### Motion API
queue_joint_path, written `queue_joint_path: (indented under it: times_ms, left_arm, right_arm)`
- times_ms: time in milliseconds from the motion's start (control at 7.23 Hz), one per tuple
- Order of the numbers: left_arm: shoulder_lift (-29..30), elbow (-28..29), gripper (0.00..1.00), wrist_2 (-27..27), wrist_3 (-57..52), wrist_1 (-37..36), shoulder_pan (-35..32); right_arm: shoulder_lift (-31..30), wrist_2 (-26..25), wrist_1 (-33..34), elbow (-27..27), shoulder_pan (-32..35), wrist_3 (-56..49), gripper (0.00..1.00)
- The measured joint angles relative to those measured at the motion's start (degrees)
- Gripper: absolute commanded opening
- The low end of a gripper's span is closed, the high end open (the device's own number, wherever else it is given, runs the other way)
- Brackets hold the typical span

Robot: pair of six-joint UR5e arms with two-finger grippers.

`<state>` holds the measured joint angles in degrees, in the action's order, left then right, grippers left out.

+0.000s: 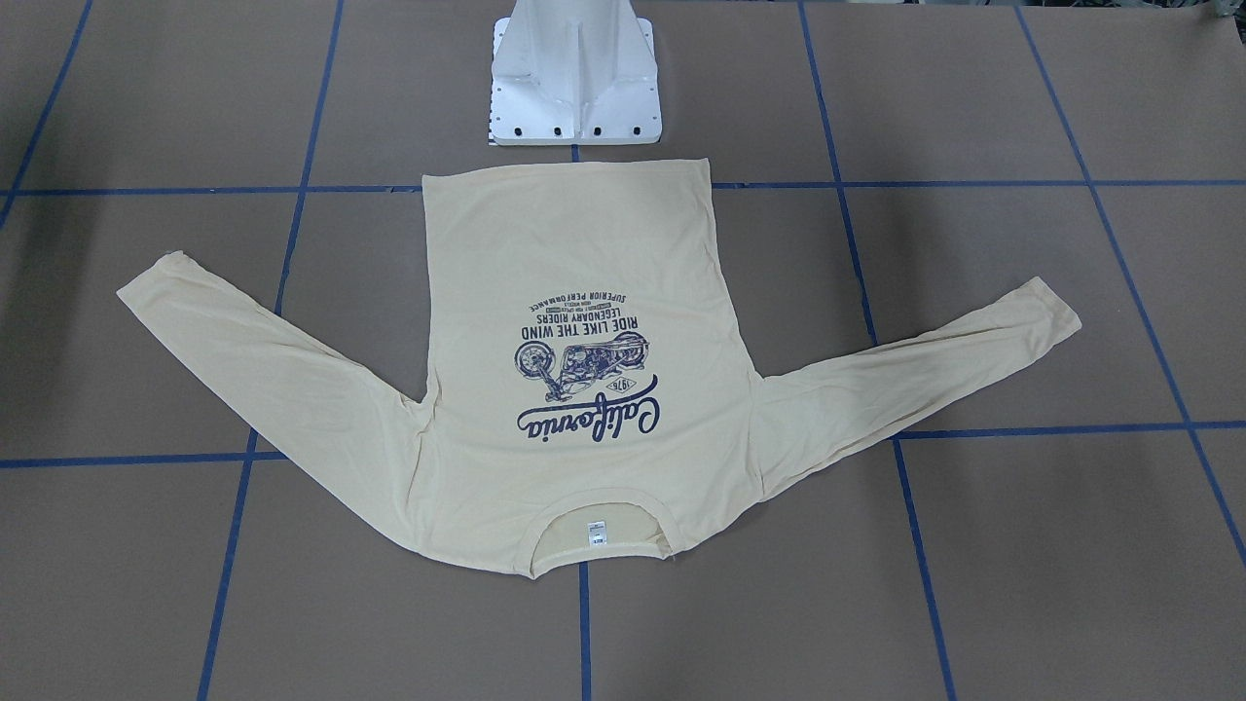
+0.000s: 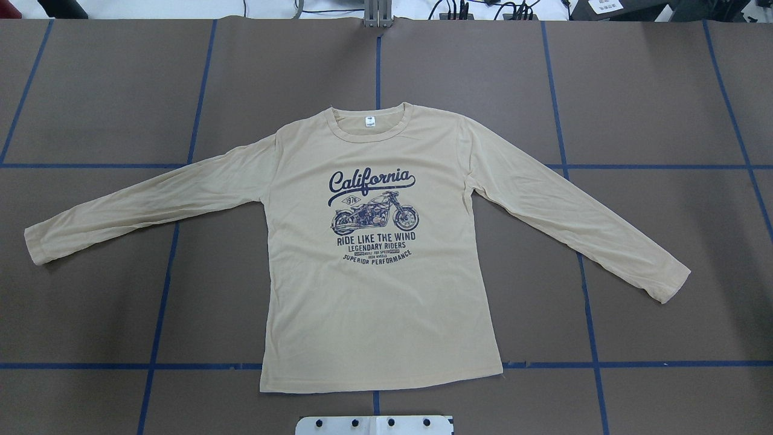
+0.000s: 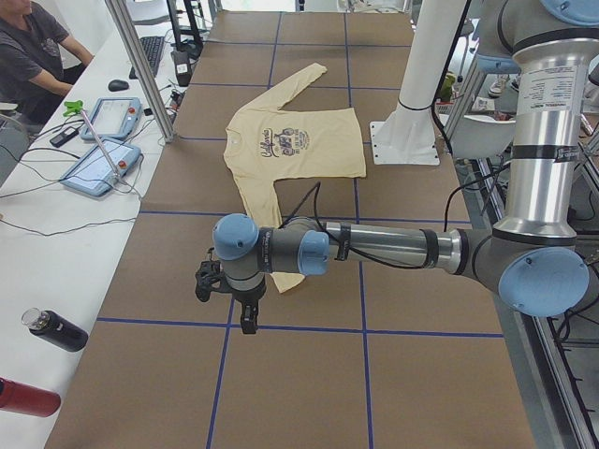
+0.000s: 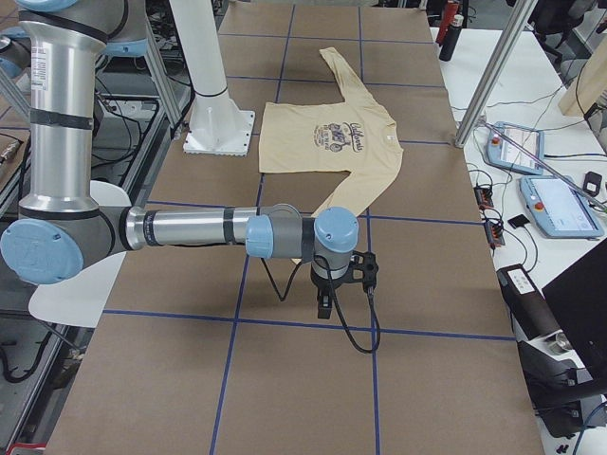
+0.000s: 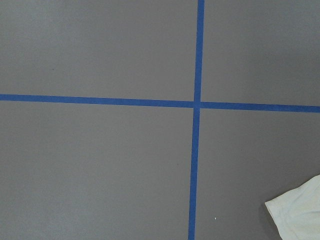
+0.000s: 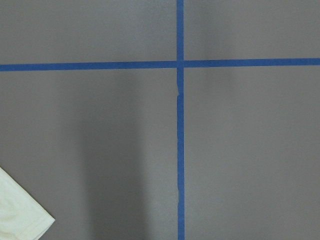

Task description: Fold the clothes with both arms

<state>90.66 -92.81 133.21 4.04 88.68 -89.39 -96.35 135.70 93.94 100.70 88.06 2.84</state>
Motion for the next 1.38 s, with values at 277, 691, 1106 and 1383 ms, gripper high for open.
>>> queue_joint_path:
  times_ms: [277, 691, 1106, 1383]
  left_arm:
    - [-0.01, -0.11, 1.0, 0.03, 0.0, 0.0, 0.0]
    - [0.08, -1.95, 1.0, 0.18, 0.05, 0.11, 0.01]
    - [1.64, -10.87, 1.0, 0.74, 0.09, 0.77, 0.34]
    - [4.26, -14.41, 1.0, 1.04, 0.07, 0.6, 0.61]
  right_arm:
    - [0.02, 0.31, -0.05, 0.11, 0.0, 0.03, 1.0]
    - [0.51, 0.41, -0.48, 0.66, -0.05, 0.25, 1.0]
    - [1.7, 3.4, -3.69, 1.01, -1.54, 1.08, 1.0]
    - [1.6, 5.64, -10.39, 0.68, -5.63, 1.26, 1.0]
